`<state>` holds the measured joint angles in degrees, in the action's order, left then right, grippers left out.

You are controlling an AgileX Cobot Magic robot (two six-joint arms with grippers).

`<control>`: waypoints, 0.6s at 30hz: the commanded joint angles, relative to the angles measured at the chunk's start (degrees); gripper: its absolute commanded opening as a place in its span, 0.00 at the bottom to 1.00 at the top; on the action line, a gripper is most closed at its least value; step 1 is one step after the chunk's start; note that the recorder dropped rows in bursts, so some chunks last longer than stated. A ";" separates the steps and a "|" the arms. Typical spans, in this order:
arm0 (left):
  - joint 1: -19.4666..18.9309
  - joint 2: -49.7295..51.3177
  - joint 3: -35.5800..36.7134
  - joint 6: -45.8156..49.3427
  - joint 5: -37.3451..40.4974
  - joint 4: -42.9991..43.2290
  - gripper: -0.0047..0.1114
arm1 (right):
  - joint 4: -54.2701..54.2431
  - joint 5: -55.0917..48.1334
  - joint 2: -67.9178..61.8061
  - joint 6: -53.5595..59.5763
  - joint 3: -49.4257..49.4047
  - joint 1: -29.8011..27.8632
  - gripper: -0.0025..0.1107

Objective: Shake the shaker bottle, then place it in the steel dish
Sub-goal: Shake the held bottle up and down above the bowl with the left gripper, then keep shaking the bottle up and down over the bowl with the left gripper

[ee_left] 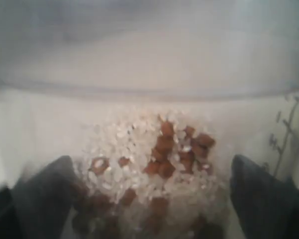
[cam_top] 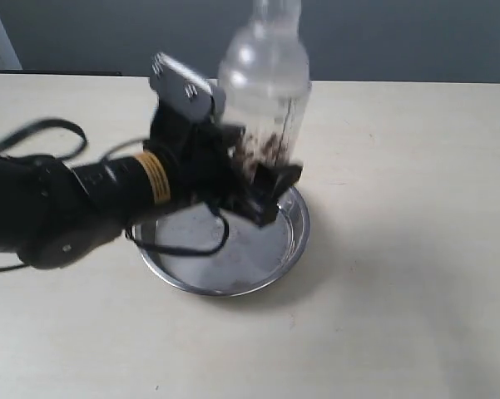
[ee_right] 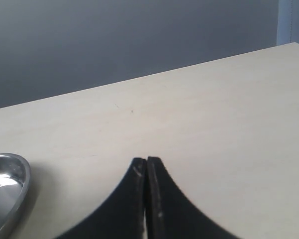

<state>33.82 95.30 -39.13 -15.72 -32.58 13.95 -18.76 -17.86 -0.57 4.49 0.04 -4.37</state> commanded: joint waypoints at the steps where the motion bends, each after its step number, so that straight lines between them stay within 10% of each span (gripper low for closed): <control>1: 1.20 -5.22 -2.09 -0.47 -6.75 4.16 0.04 | 0.00 0.27 0.28 0.27 -0.04 -0.18 0.02; 6: 1.09 0.06 -0.44 1.87 1.92 -1.41 0.04 | 0.00 0.27 0.28 0.27 -0.04 -0.18 0.02; 10: 1.21 -3.24 -0.05 -0.30 -10.21 1.73 0.04 | 0.12 0.27 0.28 0.16 -0.04 -0.18 0.02; 18: 1.21 -7.89 0.83 1.83 -9.08 -0.21 0.04 | 0.01 0.27 0.28 0.16 -0.04 -0.18 0.02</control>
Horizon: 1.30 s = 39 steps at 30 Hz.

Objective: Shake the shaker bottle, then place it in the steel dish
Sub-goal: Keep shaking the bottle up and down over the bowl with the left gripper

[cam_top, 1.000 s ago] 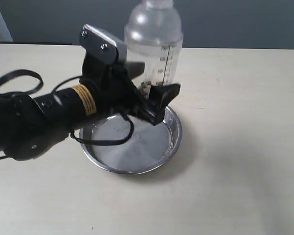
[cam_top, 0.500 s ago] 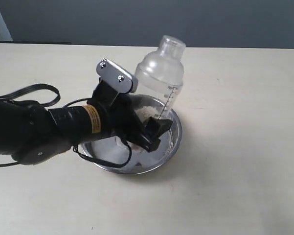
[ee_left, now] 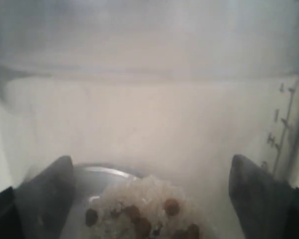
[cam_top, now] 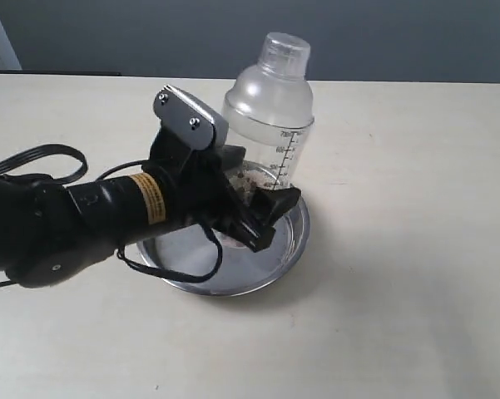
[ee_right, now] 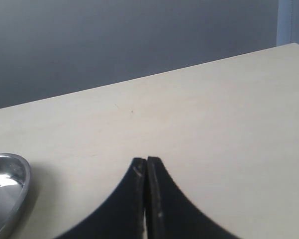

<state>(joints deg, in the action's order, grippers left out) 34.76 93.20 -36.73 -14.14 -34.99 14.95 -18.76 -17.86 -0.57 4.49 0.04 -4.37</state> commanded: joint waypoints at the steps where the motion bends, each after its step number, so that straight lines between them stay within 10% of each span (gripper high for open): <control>1: 0.15 -3.57 -0.01 1.31 -1.52 -3.10 0.04 | 0.01 0.27 0.28 0.16 -0.04 -0.18 0.02; 6: 0.26 -2.84 -0.95 -0.18 -11.70 -2.22 0.04 | -0.06 0.27 0.28 0.16 -0.04 -0.18 0.02; 11: -0.10 0.08 -2.05 1.34 2.81 -3.99 0.04 | -0.06 0.27 0.28 0.16 -0.04 -0.18 0.02; 14: 0.01 -2.46 -3.59 -0.56 -10.19 1.34 0.04 | -0.06 0.27 0.28 0.16 -0.04 -0.18 0.02; 20: -0.35 -0.78 -4.38 1.09 4.42 -2.46 0.04 | -0.06 0.27 0.28 0.16 -0.04 -0.18 0.02; 26: 0.37 -3.22 -5.25 -0.25 -7.53 0.73 0.04 | -0.06 0.27 0.28 0.16 -0.04 -0.18 0.02; 32: 0.08 1.86 -3.69 1.27 1.63 -1.39 0.04 | -0.06 0.27 0.28 0.16 -0.04 -0.18 0.02; 39: 0.20 -2.88 -6.77 -1.72 -8.44 -0.03 0.04 | 0.10 0.27 0.28 0.16 -0.04 -0.18 0.02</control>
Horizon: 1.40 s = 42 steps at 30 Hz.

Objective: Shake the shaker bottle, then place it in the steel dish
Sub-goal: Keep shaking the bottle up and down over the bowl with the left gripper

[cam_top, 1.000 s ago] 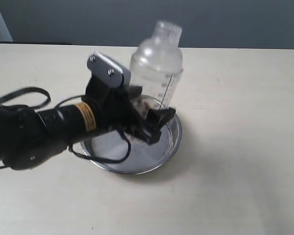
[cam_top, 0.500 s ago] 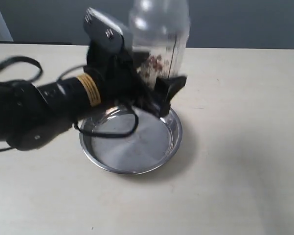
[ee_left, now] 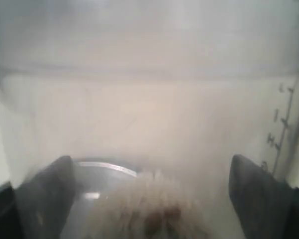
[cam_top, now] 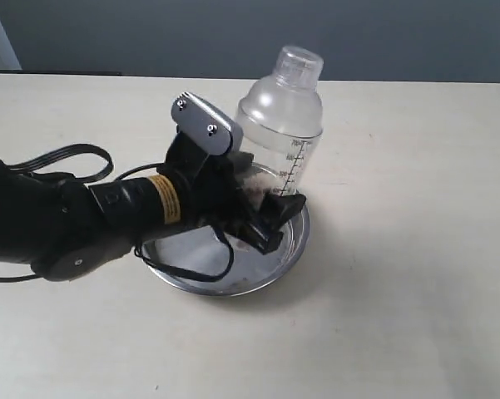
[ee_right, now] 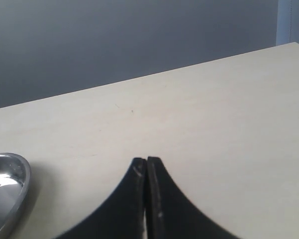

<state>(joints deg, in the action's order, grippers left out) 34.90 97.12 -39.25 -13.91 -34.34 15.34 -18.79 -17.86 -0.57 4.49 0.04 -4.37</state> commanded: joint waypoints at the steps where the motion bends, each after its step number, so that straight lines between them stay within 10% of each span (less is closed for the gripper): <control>1: 0.06 -7.15 -4.70 -1.95 -5.73 -1.57 0.04 | 0.13 0.27 0.28 0.16 -0.04 -0.18 0.02; 4: -0.53 -2.09 -3.64 -0.42 4.70 -2.19 0.04 | 0.13 0.27 0.28 0.16 -0.04 -0.18 0.02; 16: 0.57 0.46 -1.58 2.47 6.58 -1.39 0.04 | 0.13 0.27 0.28 0.16 -0.04 -0.18 0.02; 21: -2.67 0.63 0.58 -0.69 -4.50 -11.51 0.04 | 0.25 0.27 0.28 0.16 -0.04 -0.18 0.02; 24: -1.20 -1.78 0.35 -3.33 -3.80 9.60 0.04 | 0.25 0.27 0.28 0.16 -0.04 -0.18 0.02; 28: -4.53 -1.69 1.07 15.73 0.38 -29.64 0.04 | 0.08 0.27 0.28 0.16 -0.04 -0.18 0.02; 32: -1.86 -4.71 1.29 6.50 3.24 0.38 0.04 | 0.08 0.27 0.28 0.16 -0.04 -0.18 0.02; 36: -3.81 -2.58 1.29 13.04 -1.45 -33.32 0.04 | 0.08 0.27 0.28 0.16 -0.04 -0.18 0.02; 39: -0.74 -4.28 1.29 4.45 2.56 3.37 0.04 | 0.08 0.27 0.28 0.16 -0.04 -0.18 0.02; 42: -2.13 -2.79 1.29 12.04 1.09 -25.10 0.04 | 0.08 0.27 0.28 0.16 -0.04 -0.18 0.02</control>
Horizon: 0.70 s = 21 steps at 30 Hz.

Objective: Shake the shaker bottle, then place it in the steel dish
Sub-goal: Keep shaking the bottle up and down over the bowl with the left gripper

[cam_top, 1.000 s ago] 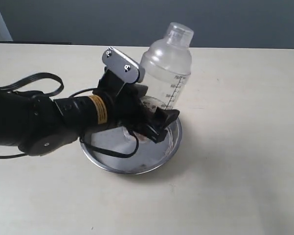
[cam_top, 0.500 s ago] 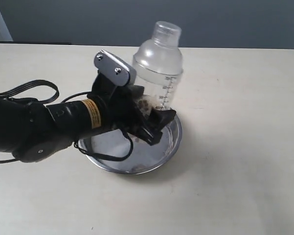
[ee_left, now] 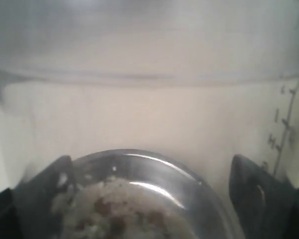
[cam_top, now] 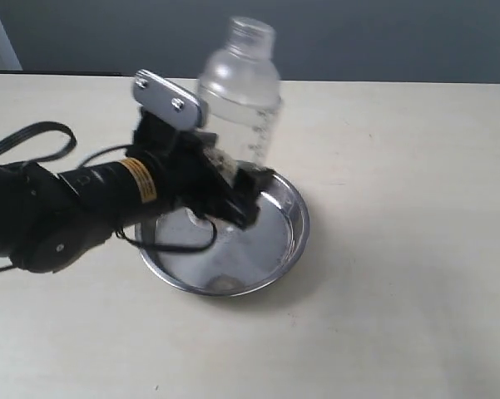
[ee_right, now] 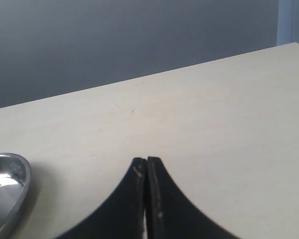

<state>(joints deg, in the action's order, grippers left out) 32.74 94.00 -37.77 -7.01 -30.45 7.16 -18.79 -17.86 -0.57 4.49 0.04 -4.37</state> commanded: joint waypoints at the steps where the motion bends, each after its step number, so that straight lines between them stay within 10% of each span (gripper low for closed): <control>1: 0.04 1.08 -0.19 5.08 -4.35 -24.79 0.04 | 0.08 0.27 0.28 0.16 -0.04 -0.18 0.02; 4: 2.68 -0.18 -0.19 3.15 -2.34 2.85 0.04 | 0.08 0.27 0.28 0.16 -0.04 -0.18 0.02; 7: 1.62 0.85 -0.19 6.00 -4.64 -20.33 0.04 | 0.08 0.27 0.28 0.16 -0.04 -0.18 0.02; 11: 4.47 -2.00 -0.19 -1.00 -3.21 7.06 0.04 | 0.06 0.27 0.28 0.05 -0.04 -0.18 0.02; 21: 3.49 -4.30 -3.49 -0.59 -5.43 -3.03 0.04 | 0.06 0.27 0.28 0.05 -0.04 -0.18 0.02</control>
<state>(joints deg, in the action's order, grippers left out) 36.22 90.22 -40.76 -8.05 -37.85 4.31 -18.79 -17.86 -0.57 4.49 0.04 -4.37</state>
